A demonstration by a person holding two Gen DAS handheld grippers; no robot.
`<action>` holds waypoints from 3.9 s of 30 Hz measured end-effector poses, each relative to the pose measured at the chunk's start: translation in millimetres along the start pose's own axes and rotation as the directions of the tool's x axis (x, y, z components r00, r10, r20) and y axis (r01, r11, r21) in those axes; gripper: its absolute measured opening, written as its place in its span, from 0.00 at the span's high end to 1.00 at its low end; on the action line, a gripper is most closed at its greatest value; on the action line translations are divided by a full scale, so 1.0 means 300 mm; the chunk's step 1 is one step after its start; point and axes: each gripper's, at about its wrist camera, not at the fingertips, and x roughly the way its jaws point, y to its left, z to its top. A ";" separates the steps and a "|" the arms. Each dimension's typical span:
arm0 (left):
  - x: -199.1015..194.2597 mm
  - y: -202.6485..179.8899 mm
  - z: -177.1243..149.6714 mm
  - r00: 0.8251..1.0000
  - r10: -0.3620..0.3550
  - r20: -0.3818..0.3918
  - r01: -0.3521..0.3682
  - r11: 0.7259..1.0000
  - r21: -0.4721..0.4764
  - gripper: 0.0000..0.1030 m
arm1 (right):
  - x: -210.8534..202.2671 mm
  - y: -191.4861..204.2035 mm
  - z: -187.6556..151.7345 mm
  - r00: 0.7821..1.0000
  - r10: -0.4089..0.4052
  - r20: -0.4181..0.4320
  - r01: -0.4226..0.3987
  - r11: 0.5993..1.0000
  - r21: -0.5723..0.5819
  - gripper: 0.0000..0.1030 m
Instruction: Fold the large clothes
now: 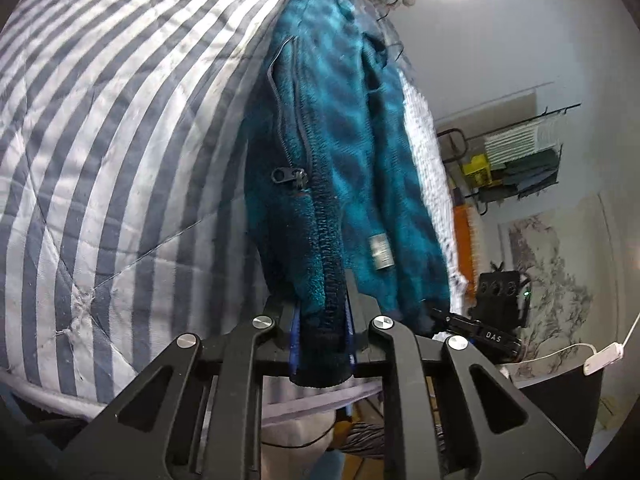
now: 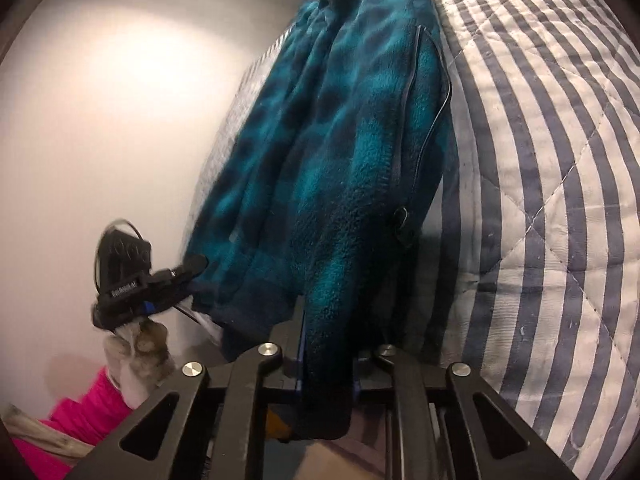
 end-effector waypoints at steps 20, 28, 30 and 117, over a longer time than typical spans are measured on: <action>-0.018 -0.251 0.411 0.988 -0.008 0.155 -0.001 0.998 0.060 0.88 | -0.163 0.163 0.380 0.976 -0.038 0.214 0.042 0.999 -0.015 0.88; 0.124 -0.177 0.568 0.986 0.044 0.160 -0.045 0.999 0.002 0.88 | -0.052 0.058 0.589 0.973 -0.102 0.207 0.091 0.994 0.060 0.88; 0.160 -0.153 0.601 0.986 0.049 0.159 -0.046 0.999 -0.020 0.88 | -0.012 0.037 0.631 0.974 -0.113 0.198 0.101 0.993 0.069 0.88; 0.127 -0.168 0.541 0.950 0.245 0.192 -0.299 0.889 0.347 0.86 | -0.159 0.203 0.494 0.909 -0.317 0.269 0.403 0.831 -0.384 0.76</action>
